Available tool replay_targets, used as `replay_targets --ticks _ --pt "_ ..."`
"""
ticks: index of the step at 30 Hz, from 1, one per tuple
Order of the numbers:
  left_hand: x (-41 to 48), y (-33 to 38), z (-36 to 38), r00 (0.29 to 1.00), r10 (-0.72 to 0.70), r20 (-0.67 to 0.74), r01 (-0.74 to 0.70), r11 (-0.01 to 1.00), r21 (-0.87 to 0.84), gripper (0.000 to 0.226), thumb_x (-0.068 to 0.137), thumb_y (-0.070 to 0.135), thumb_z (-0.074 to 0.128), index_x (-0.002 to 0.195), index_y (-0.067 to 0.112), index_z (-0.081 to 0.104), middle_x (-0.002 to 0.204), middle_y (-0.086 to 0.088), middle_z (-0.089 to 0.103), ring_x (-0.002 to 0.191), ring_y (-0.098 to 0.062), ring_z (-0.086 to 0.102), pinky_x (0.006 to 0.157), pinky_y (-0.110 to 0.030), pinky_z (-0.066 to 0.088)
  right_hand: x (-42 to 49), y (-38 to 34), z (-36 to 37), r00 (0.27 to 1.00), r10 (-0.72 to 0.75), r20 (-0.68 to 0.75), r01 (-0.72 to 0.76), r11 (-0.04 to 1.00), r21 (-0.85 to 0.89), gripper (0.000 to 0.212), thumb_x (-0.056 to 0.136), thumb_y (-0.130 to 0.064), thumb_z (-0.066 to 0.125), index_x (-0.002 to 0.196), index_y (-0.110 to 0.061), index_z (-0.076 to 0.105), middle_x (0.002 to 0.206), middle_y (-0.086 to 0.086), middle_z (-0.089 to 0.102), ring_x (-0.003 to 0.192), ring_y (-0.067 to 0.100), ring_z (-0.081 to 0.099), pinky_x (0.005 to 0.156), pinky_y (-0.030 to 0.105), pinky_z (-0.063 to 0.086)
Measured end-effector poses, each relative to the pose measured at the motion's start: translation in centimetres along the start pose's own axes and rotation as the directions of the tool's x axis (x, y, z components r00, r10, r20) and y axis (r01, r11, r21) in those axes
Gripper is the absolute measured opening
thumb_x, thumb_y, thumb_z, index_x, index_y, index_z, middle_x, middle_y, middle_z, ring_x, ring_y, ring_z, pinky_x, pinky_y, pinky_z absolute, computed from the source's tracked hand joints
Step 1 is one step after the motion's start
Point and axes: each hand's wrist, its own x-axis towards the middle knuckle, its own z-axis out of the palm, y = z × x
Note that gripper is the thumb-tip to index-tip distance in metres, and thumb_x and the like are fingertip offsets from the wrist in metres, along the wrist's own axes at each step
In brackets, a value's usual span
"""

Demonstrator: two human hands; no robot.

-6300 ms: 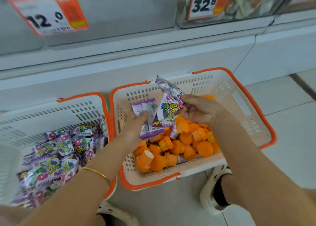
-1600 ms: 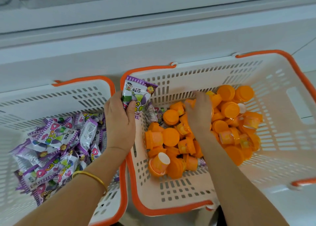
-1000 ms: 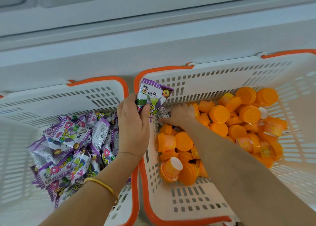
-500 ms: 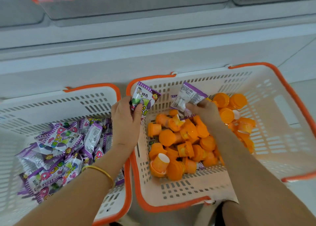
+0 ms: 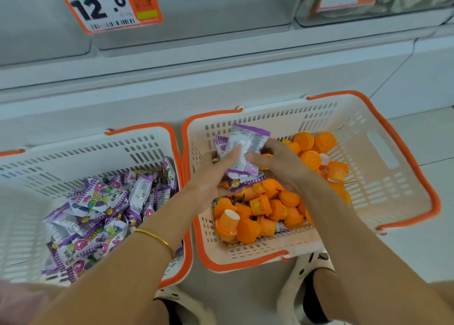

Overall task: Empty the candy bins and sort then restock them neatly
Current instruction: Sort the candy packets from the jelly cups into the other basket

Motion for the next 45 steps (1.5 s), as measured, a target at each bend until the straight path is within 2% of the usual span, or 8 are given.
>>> replay_targets --ticks 6,9,12,17,25,36,40,45 --pt "2.0 0.6 -2.6 0.976 0.156 -0.153 -0.160 0.987 -0.015 0.050 0.080 0.013 0.074 0.124 0.023 0.052 0.116 -0.001 0.068 0.106 -0.023 0.065 0.094 -0.052 0.050 1.8 1.9 0.1 0.998 0.042 0.055 -0.057 0.947 0.315 0.027 0.094 -0.012 0.055 0.122 -0.015 0.057 0.118 0.014 0.056 0.102 0.024 0.061 0.078 0.036 0.058" --pt "2.9 1.2 -4.5 0.954 0.236 -0.186 -0.228 0.972 0.061 0.046 0.080 0.013 0.073 0.119 0.022 0.051 0.116 -0.001 0.067 0.106 -0.021 0.066 0.096 -0.049 0.049 4.0 6.3 0.6 0.994 0.103 -0.037 -0.109 0.973 -0.205 0.038 0.096 -0.014 0.054 0.133 -0.018 0.049 0.129 0.009 0.054 0.109 0.026 0.057 0.082 0.036 0.055" --pt "3.3 1.0 -5.2 0.950 0.270 -0.160 -0.257 0.962 0.097 0.045 0.081 0.012 0.072 0.120 0.023 0.051 0.116 0.000 0.068 0.105 -0.020 0.066 0.095 -0.048 0.050 6.3 11.2 2.6 0.980 0.166 0.108 -0.008 0.577 -0.817 0.060 0.093 -0.026 0.058 0.146 -0.027 0.031 0.150 0.007 0.031 0.132 0.029 0.037 0.098 0.043 0.045" --pt "3.6 0.9 -5.3 0.942 0.304 -0.142 -0.284 0.948 0.143 0.049 0.081 0.012 0.072 0.124 0.024 0.051 0.114 0.004 0.069 0.104 -0.016 0.067 0.095 -0.045 0.051 7.4 13.9 4.7 0.988 0.122 0.090 0.075 0.123 -0.990 0.046 0.093 -0.022 0.055 0.135 -0.037 0.041 0.140 0.006 0.031 0.122 0.036 0.040 0.072 0.040 0.049" --pt "4.3 0.9 -5.2 0.934 0.335 -0.124 -0.316 0.936 0.155 0.045 0.081 0.011 0.072 0.117 0.028 0.053 0.115 0.004 0.068 0.106 -0.016 0.066 0.095 -0.046 0.050 5.8 11.5 -0.4 0.909 -0.176 -0.377 -0.071 0.827 -0.557 0.045 0.085 -0.027 0.069 0.128 -0.022 0.053 0.136 0.011 0.040 0.111 0.020 0.046 0.082 0.023 0.039" --pt "4.1 0.9 -6.0 0.958 0.265 -0.105 -0.273 0.959 -0.070 0.058 0.074 0.019 0.069 0.127 0.017 0.048 0.117 -0.003 0.068 0.105 -0.021 0.066 0.083 -0.039 0.056 7.6 12.5 4.5 0.966 -0.169 -0.195 -0.040 0.649 -0.760 0.052 0.093 -0.012 0.056 0.141 -0.014 0.037 0.159 0.005 0.011 0.116 0.024 0.053 0.070 0.024 0.046" --pt "4.3 1.0 -6.0 0.961 0.266 -0.080 -0.272 0.959 -0.079 0.057 0.071 0.020 0.069 0.125 0.020 0.050 0.117 -0.002 0.068 0.105 -0.020 0.066 0.083 -0.038 0.057 7.7 13.3 4.5 0.934 -0.324 -0.152 0.126 0.696 -0.707 0.025 0.090 -0.008 0.057 0.116 -0.011 0.057 0.124 0.007 0.052 0.097 0.021 0.057 0.071 0.032 0.052" --pt "4.5 1.0 -6.0 0.963 0.263 -0.063 -0.268 0.958 -0.098 0.049 0.075 0.015 0.067 0.120 0.024 0.051 0.116 -0.002 0.068 0.103 -0.020 0.067 0.081 -0.036 0.057 9.9 14.8 4.6 0.977 0.167 0.129 0.031 0.489 -0.872 0.033 0.090 -0.042 0.059 0.109 -0.015 0.062 0.103 0.004 0.063 0.095 0.022 0.060 0.078 0.035 0.051"
